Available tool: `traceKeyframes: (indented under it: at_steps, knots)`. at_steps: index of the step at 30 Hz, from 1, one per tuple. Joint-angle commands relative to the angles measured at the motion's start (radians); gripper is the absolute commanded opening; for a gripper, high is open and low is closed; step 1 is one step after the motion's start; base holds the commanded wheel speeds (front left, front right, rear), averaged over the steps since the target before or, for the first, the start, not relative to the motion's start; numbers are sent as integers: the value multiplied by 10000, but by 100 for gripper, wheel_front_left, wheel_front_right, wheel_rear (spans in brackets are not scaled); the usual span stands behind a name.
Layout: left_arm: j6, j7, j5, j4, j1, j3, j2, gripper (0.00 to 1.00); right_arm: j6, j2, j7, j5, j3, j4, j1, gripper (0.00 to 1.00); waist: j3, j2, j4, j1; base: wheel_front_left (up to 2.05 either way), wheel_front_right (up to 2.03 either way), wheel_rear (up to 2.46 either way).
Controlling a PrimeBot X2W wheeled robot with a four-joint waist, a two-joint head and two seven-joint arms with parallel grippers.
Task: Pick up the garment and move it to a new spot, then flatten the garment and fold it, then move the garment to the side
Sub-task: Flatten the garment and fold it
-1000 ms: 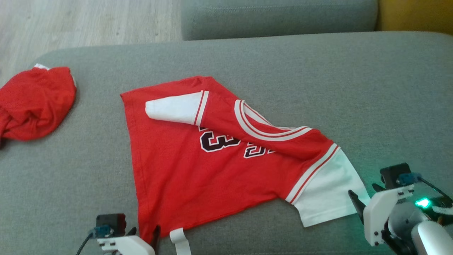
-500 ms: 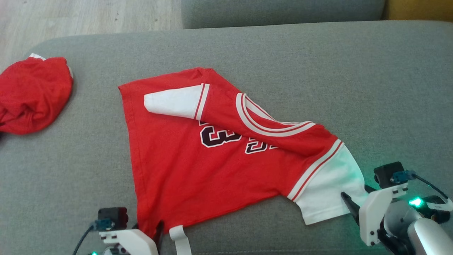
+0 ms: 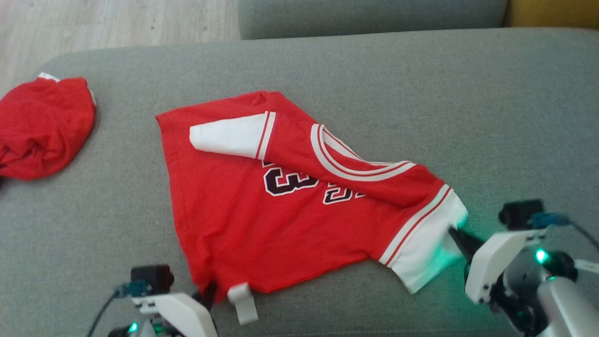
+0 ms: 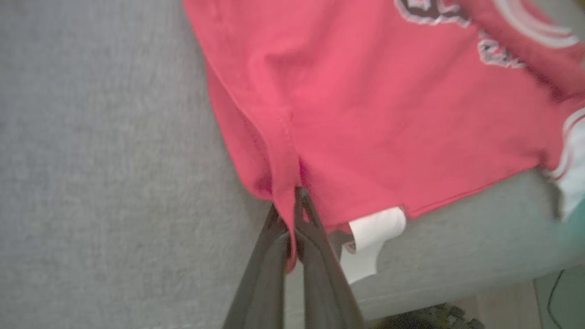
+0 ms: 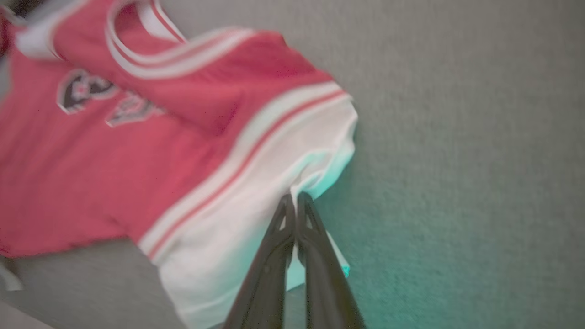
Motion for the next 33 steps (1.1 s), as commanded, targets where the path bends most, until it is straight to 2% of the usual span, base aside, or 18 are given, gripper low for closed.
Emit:
traceKeyframes:
  at_steps: [1, 6, 7, 12, 16, 19, 22, 26, 29, 33]
  knots:
    - [-69, -145, -240, -725, -325, 420, -87, 0, 77, 36, -243, 454, -156, -819, -145, 0, -116, 0, 9, 0, 0, 0, 0]
    - [-167, -62, -1478, -3293, -15, 1139, -106, 0, 77, 460, -297, 2510, -1244, -3756, 478, 0, -545, 0, -82, 0, 0, 0, 0]
    - [-167, -62, -1478, -3293, -15, 1139, -106, 0, 77, 460, -297, 2510, -1244, -3756, 478, 0, -545, 0, -82, 0, 0, 0, 0]
    - [-172, 420, -2543, -6146, 16, 1667, -69, 0, 77, 741, 92, 3949, -2730, -6376, 937, 0, -726, 0, -207, 0, 0, 0, 0]
    - [-78, 1076, -3129, -8070, -705, 2075, 254, 0, 77, 1072, 658, 4822, -3635, -8122, 835, 0, -696, 0, -292, 0, 0, 0, 0]
    - [34, 1670, -3444, -8833, -1787, 2371, 639, 0, 77, 1326, 1050, 5226, -4088, -9084, 468, 0, -582, 0, -369, 0, 0, 0, 0]
    - [139, 2286, -3755, -8998, -3130, 2493, 1005, 0, 77, 1532, 1465, 5531, -4350, -9628, -160, 0, -358, 0, -480, 0, 0, 0, 0]
    - [294, 2920, -3947, -8403, -5085, 2477, 1377, 0, 77, 1552, 2097, 5282, -4613, -9592, -1400, 0, 198, 0, -577, 0, 0, 0, 0]
    - [359, 3239, -3906, -7478, -6512, 2348, 1583, 0, 77, 1521, 2576, 4851, -4676, -9106, -2665, 0, 799, 0, -588, 0, 0, 0, 0]
    - [334, 3375, -3585, -5789, -8472, 2120, 1809, 0, 77, 1602, 3072, 3898, -4789, -7770, -4969, 0, 1853, 0, -453, 0, 0, 0, 0]
